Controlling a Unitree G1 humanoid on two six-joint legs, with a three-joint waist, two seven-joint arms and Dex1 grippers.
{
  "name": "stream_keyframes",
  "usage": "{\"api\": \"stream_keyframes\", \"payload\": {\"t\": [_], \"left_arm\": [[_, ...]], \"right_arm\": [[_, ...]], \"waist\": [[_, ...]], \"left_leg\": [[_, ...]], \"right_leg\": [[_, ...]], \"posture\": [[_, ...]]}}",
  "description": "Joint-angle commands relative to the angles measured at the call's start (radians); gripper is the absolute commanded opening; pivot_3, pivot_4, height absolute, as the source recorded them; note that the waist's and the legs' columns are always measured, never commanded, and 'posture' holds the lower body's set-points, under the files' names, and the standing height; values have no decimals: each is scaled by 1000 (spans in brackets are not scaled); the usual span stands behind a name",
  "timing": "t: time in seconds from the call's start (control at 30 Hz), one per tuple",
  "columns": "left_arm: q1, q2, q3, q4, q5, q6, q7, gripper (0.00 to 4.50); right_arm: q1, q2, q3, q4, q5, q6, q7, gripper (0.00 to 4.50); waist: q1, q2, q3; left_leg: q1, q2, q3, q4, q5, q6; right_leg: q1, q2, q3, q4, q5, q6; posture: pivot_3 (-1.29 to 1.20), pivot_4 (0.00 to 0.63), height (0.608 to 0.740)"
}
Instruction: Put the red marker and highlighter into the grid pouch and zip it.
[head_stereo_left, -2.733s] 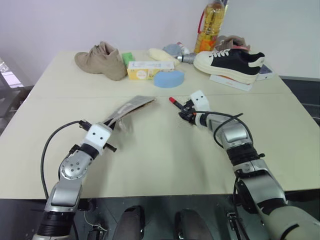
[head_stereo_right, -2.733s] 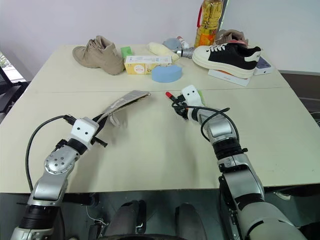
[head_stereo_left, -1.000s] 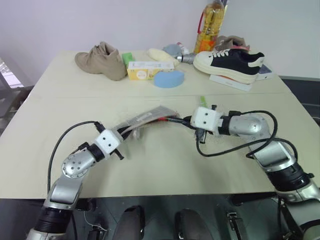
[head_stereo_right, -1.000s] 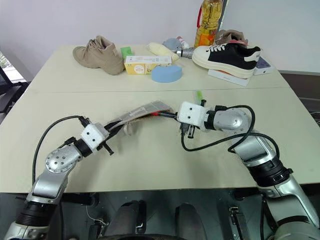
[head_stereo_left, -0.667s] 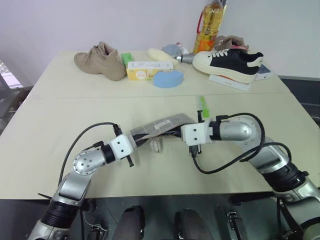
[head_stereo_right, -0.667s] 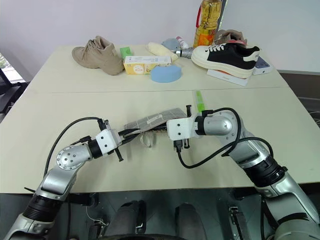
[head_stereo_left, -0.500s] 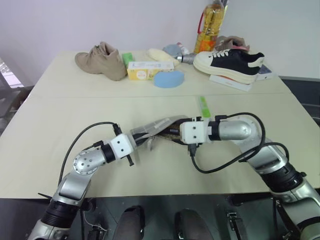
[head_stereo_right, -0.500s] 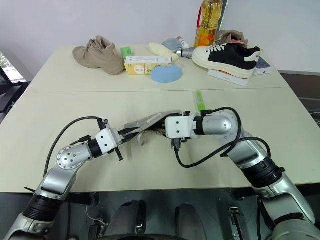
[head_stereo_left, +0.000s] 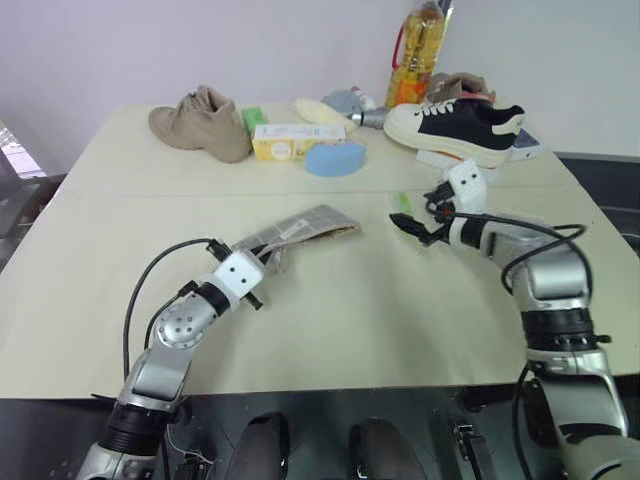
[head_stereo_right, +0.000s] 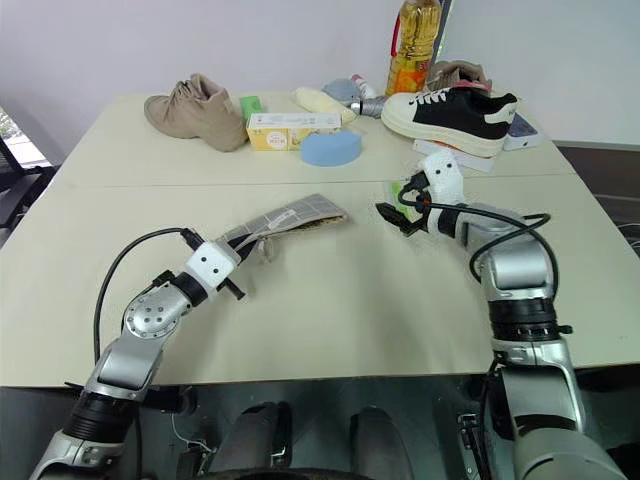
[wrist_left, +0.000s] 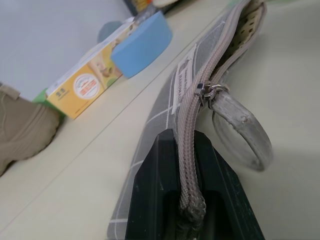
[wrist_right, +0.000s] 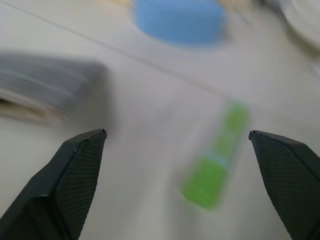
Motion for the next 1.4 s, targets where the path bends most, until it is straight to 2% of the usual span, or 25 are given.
{"api": "stream_keyframes", "payload": {"t": [0.03,0.2,0.23,0.3,0.47,0.5,0.57,0.7,0.87,1.0,1.4], "left_arm": [[-25,-33,7,3,21,34,56,0],[-51,-55,-6,11,32,46,70,0],[-54,-57,-8,11,33,47,72,0],[-56,-59,-10,11,34,49,73,0],[-52,-59,1,11,28,53,73,0],[-53,-57,4,12,27,53,72,0],[-56,-53,10,15,23,52,70,0],[-67,-43,25,20,6,49,60,0],[-79,-31,21,28,-20,25,29,0],[-78,-33,8,16,-39,13,1,0],[-40,-36,-18,-36,-57,-13,-48,0]], "right_arm": [[-68,56,-1,137,-43,-53,-109,4477],[-129,101,-17,340,-61,-139,-179,4477],[-137,105,-24,366,-60,-153,-192,4247],[-148,106,-33,390,-51,-171,-191,3649],[-133,87,-27,330,-40,-185,-152,1008],[-120,77,-14,294,-48,-185,-136,874],[-89,47,21,210,-68,-190,-92,888],[32,-107,140,-42,-126,-313,99,888],[143,-230,157,-269,-74,-357,272,888],[152,-226,177,-333,-79,-319,290,888],[119,-180,216,-312,-101,-300,291,888]], "waist": [[-1,0,0],[1,0,0],[1,0,0],[1,0,0],[1,0,0],[2,0,0],[2,0,0],[4,0,0],[1,0,0],[1,0,0],[5,0,0]], "left_leg": [[-1,0,0,0,0,0],[-1,0,0,0,0,0],[-1,0,0,1,0,0],[-1,0,0,1,0,0],[-2,1,0,0,0,0],[-2,1,0,0,0,0],[-2,1,0,0,0,0],[-4,1,0,0,0,0],[-4,1,-1,1,0,0],[-3,3,-1,1,0,0],[-3,3,-1,1,0,-1]], "right_leg": [[-1,1,0,0,0,0],[-1,2,0,0,0,0],[-1,2,0,0,0,0],[0,2,0,0,0,0],[-1,2,0,0,0,0],[-1,2,0,0,0,0],[-1,2,0,0,0,0],[-3,2,0,0,0,1],[-2,3,0,-1,0,1],[-1,5,0,0,0,0],[-1,4,0,-1,0,0]], "posture": [[0,150,740],[0,150,740],[0,150,740],[0,150,740],[0,150,740],[0,150,740],[0,150,740],[0,150,740],[0,150,740],[0,150,740],[0,150,740]]}}
